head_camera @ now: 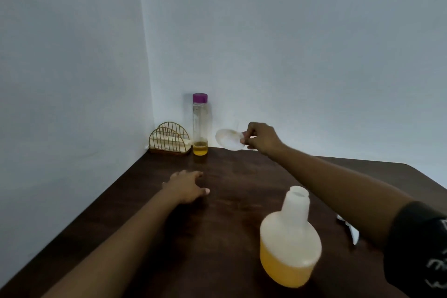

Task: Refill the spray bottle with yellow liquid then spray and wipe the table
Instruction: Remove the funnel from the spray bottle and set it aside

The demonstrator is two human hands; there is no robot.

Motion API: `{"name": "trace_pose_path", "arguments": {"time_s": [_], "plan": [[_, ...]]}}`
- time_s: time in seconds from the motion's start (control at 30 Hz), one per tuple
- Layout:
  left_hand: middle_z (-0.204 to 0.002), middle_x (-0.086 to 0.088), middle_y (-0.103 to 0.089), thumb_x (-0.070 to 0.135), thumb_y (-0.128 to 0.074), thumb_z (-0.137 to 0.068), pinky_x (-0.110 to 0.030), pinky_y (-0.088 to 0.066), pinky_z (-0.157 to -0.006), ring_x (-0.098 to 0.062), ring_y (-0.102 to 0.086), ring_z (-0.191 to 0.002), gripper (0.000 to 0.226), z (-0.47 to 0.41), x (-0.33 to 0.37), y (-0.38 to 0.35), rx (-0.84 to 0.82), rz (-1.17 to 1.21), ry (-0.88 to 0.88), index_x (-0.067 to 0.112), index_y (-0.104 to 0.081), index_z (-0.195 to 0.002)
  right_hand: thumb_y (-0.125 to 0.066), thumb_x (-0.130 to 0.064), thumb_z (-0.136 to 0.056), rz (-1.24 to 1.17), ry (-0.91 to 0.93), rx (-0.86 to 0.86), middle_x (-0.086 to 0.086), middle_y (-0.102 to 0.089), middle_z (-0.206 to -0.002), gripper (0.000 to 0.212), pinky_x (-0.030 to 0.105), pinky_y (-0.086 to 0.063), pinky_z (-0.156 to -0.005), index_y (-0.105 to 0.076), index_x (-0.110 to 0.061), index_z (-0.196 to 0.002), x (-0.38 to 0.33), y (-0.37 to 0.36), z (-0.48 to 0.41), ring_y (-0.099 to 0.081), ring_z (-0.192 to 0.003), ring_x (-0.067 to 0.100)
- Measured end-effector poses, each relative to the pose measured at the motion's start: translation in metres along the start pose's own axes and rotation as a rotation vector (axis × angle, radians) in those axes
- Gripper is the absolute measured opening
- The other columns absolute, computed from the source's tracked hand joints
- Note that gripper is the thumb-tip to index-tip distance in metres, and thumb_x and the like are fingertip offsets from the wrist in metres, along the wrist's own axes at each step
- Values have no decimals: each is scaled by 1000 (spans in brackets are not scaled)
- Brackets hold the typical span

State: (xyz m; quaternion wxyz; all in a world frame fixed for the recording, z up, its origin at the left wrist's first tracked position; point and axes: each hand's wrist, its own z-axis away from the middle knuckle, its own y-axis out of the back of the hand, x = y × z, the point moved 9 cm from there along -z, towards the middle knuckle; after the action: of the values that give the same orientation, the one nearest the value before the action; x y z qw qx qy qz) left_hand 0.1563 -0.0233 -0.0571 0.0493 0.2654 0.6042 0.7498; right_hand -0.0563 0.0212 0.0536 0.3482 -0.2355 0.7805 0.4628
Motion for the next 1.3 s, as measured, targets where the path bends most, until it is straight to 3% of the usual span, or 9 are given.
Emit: {"name": "trace_pose_path", "arguments": {"time_s": [0.1, 0.17, 0.23, 0.4, 0.53, 0.7, 0.93, 1.07, 1.3], "plan": [[-158, -8, -12, 59, -58, -80, -60, -17, -112, -36, -7, -144, 78, -15, -1, -8, -69, -73, -3, 39, -21, -146, -69, -2, -76, 259, 251, -36, 7, -71, -105, 16, 22, -48, -78, -57, -8, -68, 8, -29, -5, -65, -97, 13], [-158, -9, -12, 60, -57, -80, -61, -19, -111, -37, -8, -143, 80, -20, -3, -16, -133, -104, -5, 38, -19, -147, -64, -3, -78, 424, 354, -49, 5, -73, -102, 3, 31, -49, -76, -63, -5, -77, 19, -44, -8, -67, -91, 21], [-158, -8, -12, 62, -55, -80, -61, -20, -111, -37, -9, -143, 80, -24, -7, -21, -163, -109, -6, 38, -17, -147, -60, -4, -81, 514, 396, -32, 4, -73, -92, 12, 33, -48, -72, -69, -7, -89, 35, -51, -12, -66, -85, 24], [-159, -9, -4, 62, -49, -84, -61, -16, -112, -38, -2, -144, 77, -24, -8, -24, -193, -148, -7, 40, -12, -147, -65, -7, -80, 530, 354, -61, 0, -69, -87, 36, 24, -40, -73, -66, -13, -115, 66, -54, -20, -63, -84, 19], [-159, -8, -2, 62, -48, -84, -63, -15, -111, -37, 0, -144, 76, -23, -8, -23, -203, -159, -6, 40, -11, -147, -67, -7, -78, 557, 331, -146, -5, -60, -75, 25, 26, -35, -67, -66, -14, -103, 75, -59, -23, -55, -73, 17], [-160, -8, 0, 63, -47, -84, -62, -14, -112, -36, 1, -145, 77, -23, -10, -24, -219, -173, -14, 42, -10, -147, -65, -14, -82, 537, 309, -265, 0, -63, -124, 14, 22, -37, -79, -60, -13, -95, 85, -65, -25, -60, -109, 18], [-159, -6, 10, 66, -36, -87, -64, -10, -111, -34, 9, -144, 74, -16, -11, -28, -270, -209, -14, 44, 2, -146, -71, -43, -77, 361, 25, -218, 5, -49, -135, 72, 29, -39, -93, -40, -12, -134, 87, -79, -36, -47, -121, 22], [-159, -4, 14, 65, -30, -89, -66, -5, -109, -31, 12, -145, 71, -11, -10, -29, -289, -240, -23, 44, 6, -146, -72, -43, -77, 384, -7, -238, 8, -51, -129, 67, 26, -38, -86, -46, -11, -130, 88, -100, -51, -50, -113, 21], [-158, -3, 17, 66, -28, -89, -65, -4, -109, -29, 14, -145, 71, -13, -12, -31, -310, -257, -23, 45, 8, -145, -73, -40, -77, 344, -35, -174, 10, -53, -129, 65, 29, -38, -92, -48, -9, -128, 96, -108, -79, -50, -115, 24]]}}
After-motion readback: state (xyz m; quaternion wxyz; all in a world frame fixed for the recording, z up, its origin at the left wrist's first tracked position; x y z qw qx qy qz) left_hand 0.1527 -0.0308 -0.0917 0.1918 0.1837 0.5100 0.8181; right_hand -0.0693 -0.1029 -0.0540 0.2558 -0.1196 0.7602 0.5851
